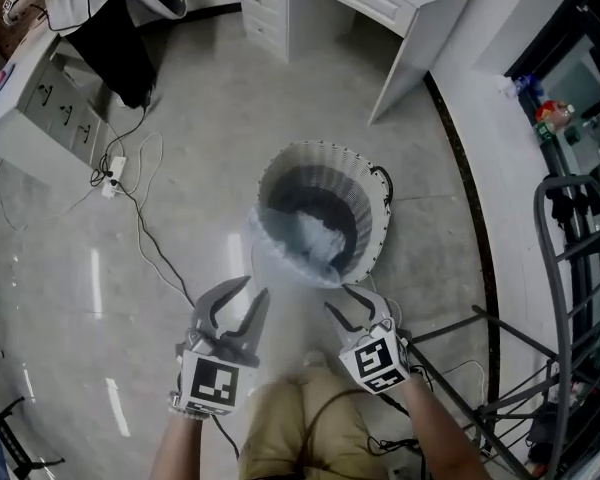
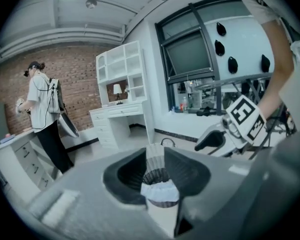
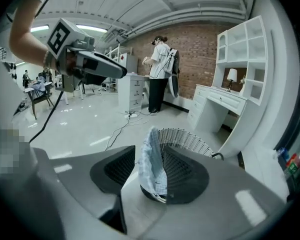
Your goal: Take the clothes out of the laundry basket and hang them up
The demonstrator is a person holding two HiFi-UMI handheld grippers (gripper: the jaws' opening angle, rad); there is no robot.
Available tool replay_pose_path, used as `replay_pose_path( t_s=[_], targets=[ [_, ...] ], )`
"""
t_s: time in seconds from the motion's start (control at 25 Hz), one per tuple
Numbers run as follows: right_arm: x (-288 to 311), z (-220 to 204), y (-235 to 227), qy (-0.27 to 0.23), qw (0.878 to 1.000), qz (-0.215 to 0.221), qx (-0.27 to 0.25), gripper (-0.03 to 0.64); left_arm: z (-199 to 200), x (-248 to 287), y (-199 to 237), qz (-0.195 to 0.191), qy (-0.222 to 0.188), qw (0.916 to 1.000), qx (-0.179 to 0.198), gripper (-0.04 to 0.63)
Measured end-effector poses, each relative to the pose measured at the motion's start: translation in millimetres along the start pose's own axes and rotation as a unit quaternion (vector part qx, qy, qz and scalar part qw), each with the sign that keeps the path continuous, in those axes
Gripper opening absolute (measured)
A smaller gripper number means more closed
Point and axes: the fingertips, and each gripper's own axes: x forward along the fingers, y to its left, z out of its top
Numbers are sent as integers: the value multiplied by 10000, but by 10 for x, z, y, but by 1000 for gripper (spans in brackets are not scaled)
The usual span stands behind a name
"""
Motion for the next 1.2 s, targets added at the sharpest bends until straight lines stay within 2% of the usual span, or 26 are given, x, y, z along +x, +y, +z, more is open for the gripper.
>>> replay_pose_path(
  t_s=[0.32,0.52,0.56,0.64,0.72,0.8,0.92,1.08,1.2],
  targets=[
    [992,-1013,55,524,9975,177,-437,166,-964,444,-15,136,-22,9998,-112,103],
    [1360,-1426,30,759,9951,145,-622,163,-1271,592,-55,167,-86,9997,-133,103],
    [1400,-1473,23,809,9943,112,-682,153,-1299,602,-60,167,-100,9997,-139,103],
    [1433,-1516,7,876,9932,32,-766,88,-1336,607,-66,158,-89,9998,-113,103],
    [1400,-1473,-2,824,9944,-31,-667,70,-1330,596,-62,158,-63,9998,-72,103],
    [1301,-1359,-40,704,9969,-83,-354,9,-1258,566,-50,163,-49,9998,-51,103],
    [1073,-1108,-140,575,9982,-134,47,9,-1037,469,-29,165,-40,9998,-64,103],
    [678,-580,-350,418,9986,-299,145,9,-585,296,8,126,8,9999,-47,103],
    [325,-96,-573,239,9983,-478,213,9,-127,172,54,76,-20,9997,241,103]
  ],
)
